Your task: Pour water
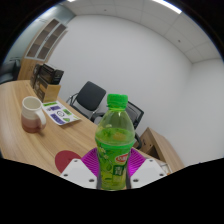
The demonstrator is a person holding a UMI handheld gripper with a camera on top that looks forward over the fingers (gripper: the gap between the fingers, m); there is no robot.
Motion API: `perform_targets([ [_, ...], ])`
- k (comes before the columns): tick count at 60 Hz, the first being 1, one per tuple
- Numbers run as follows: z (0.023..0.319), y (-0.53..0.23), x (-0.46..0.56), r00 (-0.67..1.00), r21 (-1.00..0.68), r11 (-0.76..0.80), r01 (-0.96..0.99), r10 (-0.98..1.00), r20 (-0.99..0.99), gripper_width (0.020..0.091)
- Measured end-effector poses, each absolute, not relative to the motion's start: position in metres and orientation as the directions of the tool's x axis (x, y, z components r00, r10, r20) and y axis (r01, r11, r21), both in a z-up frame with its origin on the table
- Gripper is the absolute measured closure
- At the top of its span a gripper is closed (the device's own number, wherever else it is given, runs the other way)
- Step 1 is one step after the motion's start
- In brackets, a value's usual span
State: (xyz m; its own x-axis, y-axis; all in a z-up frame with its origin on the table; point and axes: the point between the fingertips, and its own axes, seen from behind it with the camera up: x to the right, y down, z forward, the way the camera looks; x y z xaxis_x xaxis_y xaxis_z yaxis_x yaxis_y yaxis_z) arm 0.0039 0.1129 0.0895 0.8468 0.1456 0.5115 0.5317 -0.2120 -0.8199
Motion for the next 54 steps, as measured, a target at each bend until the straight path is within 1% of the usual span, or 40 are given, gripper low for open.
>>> perform_targets([
  [6, 0.098, 0.114, -0.029, 0.697, -0.669, -0.193, 0.717, 0.221, 0.683, 0.0775],
  [12, 0.107, 0.112, -0.056, 0.493, -0.464, -0.167, 0.870, 0.276, 0.825, 0.0775],
  [16, 0.110, 0.114, -0.071, 0.337, -0.309, -0.137, 0.941, 0.305, 0.891, 0.0777],
  [21, 0.115, 0.114, -0.090, 0.172, -0.152, -0.089, 0.984, 0.307, 0.936, 0.0776],
  [25, 0.121, 0.118, -0.101, 0.027, -0.009, -0.059, 0.998, 0.303, 0.953, 0.0777],
  [30, 0.127, 0.119, -0.113, -0.106, 0.119, -0.030, 0.992, 0.285, 0.953, 0.0775],
  [35, 0.132, 0.128, -0.118, -0.254, 0.268, -0.020, 0.963, 0.266, 0.930, 0.0777],
  [41, 0.135, 0.135, -0.128, -0.393, 0.402, 0.006, 0.915, 0.233, 0.890, 0.0777],
  [48, 0.133, 0.140, -0.135, -0.489, 0.493, 0.033, 0.869, 0.205, 0.848, 0.0776],
  [54, 0.129, 0.140, -0.134, -0.491, 0.498, 0.024, 0.867, 0.223, 0.842, 0.0776],
])
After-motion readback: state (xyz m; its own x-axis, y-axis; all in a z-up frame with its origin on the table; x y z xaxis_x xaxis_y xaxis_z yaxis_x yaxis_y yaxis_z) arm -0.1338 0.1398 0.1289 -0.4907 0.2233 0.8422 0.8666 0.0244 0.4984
